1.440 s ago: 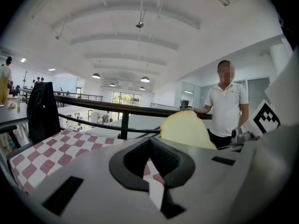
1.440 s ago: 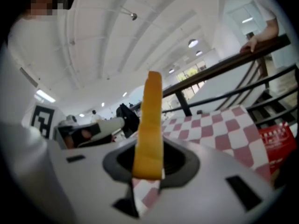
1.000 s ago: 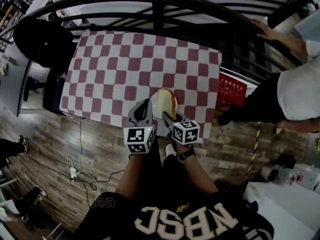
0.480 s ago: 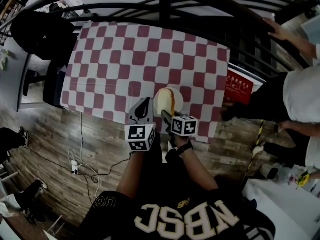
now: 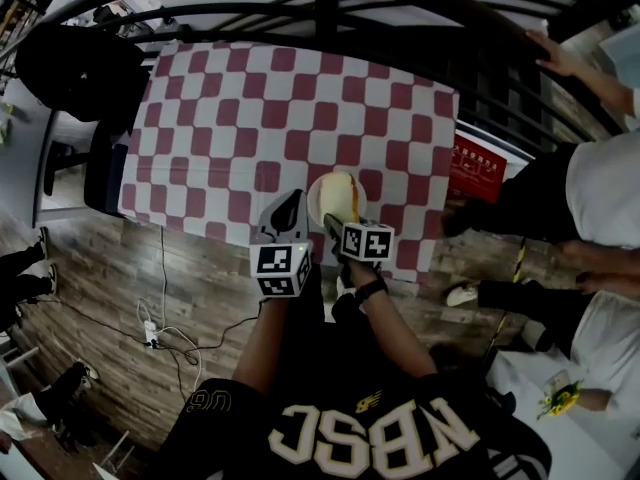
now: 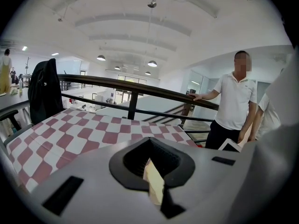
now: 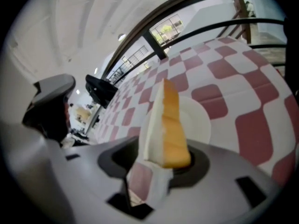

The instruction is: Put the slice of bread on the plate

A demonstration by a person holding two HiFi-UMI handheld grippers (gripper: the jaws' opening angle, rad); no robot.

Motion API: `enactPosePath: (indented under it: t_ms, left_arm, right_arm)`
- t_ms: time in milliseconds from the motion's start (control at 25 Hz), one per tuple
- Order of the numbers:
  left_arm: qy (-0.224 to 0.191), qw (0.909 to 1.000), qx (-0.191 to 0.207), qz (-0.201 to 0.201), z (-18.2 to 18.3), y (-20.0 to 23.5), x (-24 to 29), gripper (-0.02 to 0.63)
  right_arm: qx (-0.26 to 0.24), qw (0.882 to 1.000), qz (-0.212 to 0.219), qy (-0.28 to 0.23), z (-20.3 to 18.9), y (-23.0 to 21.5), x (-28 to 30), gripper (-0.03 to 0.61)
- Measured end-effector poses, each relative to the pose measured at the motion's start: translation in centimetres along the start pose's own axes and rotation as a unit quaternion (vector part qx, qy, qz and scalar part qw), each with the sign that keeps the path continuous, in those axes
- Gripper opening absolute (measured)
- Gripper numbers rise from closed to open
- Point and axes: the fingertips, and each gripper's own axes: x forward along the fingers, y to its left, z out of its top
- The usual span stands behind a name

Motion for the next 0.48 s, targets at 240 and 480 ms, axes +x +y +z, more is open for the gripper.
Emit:
enactPosePath:
  t_ms: [240, 480]
  left_arm:
    - [0.006, 0.9998, 0.003, -0.016, -0.1, -1.2, 0.4, 0.020]
    - [0.010, 0.9997, 0.008, -0.021, -0.1, -1.9, 0.3, 0.020]
  right_arm:
    - [-0.022, 0.999, -0.044, -0.004, 0.4, -1.6, -0.8, 0.315]
    - [-0.062, 0.995, -0.081, 0.005, 0.0, -2.5, -1.5, 0.466]
